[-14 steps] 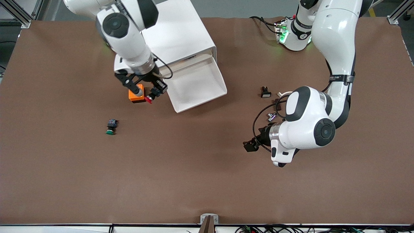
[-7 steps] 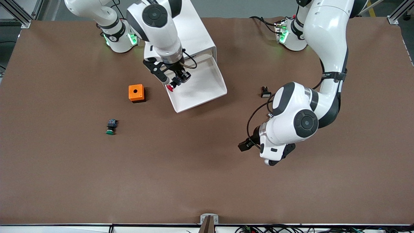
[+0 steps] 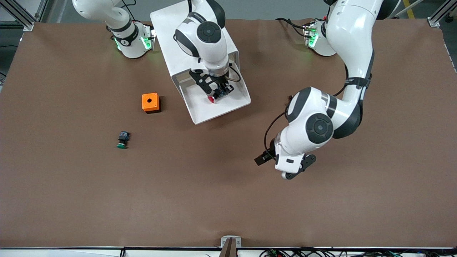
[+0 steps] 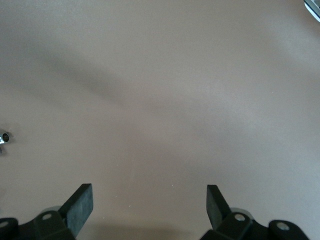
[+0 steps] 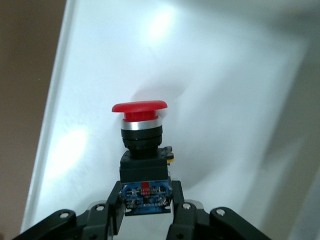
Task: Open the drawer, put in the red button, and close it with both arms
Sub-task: 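Lower the red button into the drawer and open the right gripper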
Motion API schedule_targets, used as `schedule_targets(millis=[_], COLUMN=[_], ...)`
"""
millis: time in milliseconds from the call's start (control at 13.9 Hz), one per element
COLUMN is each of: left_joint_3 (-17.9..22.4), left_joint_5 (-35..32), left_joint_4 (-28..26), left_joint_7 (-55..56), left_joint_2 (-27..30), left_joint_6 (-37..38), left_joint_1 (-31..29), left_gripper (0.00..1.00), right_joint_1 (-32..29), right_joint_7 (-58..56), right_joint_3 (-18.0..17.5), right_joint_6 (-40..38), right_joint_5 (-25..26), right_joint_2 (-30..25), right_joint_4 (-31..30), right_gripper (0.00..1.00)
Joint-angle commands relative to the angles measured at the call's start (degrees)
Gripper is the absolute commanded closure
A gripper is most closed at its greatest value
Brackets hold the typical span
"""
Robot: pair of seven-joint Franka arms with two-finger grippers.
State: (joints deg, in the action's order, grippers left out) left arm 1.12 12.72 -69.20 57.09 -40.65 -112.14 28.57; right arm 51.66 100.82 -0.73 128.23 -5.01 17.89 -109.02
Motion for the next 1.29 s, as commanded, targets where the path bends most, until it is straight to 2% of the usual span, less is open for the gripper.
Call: schedule_targets(millis=[0, 215, 646, 1221], left_joint_3=[0.5, 0.5, -0.2, -0.3], left_joint_5=[-3.2, -5.5, -6.0, -5.7], left_joint_4=[-1.3, -2.4, -3.6, -3.7], left_joint_7=[3.7, 8.6, 8.5, 8.4], left_joint_2=[0.6, 0.5, 0.7, 0.4], left_joint_6=[-1.1, -0.8, -0.3, -0.3], left_joint_1=[2.2, 4.5, 7.9, 9.6], left_gripper=[0.0, 0.0, 0.0, 0.0], right_joint_1=[0.5, 0.5, 0.6, 1.2], right_joint_7=[1.0, 1.0, 3.8, 4.7], right_joint_3=[0.8, 0.8, 0.9, 0.9], right_joint_6=[-1.1, -3.3, -12.6, -12.4], right_joint_5=[-0.5, -0.5, 0.3, 0.3], right_joint_2=[1.1, 1.1, 1.8, 4.2], right_joint_4=[1.8, 1.9, 5.2, 8.3], right_gripper=[1.0, 1.0, 1.0, 1.0])
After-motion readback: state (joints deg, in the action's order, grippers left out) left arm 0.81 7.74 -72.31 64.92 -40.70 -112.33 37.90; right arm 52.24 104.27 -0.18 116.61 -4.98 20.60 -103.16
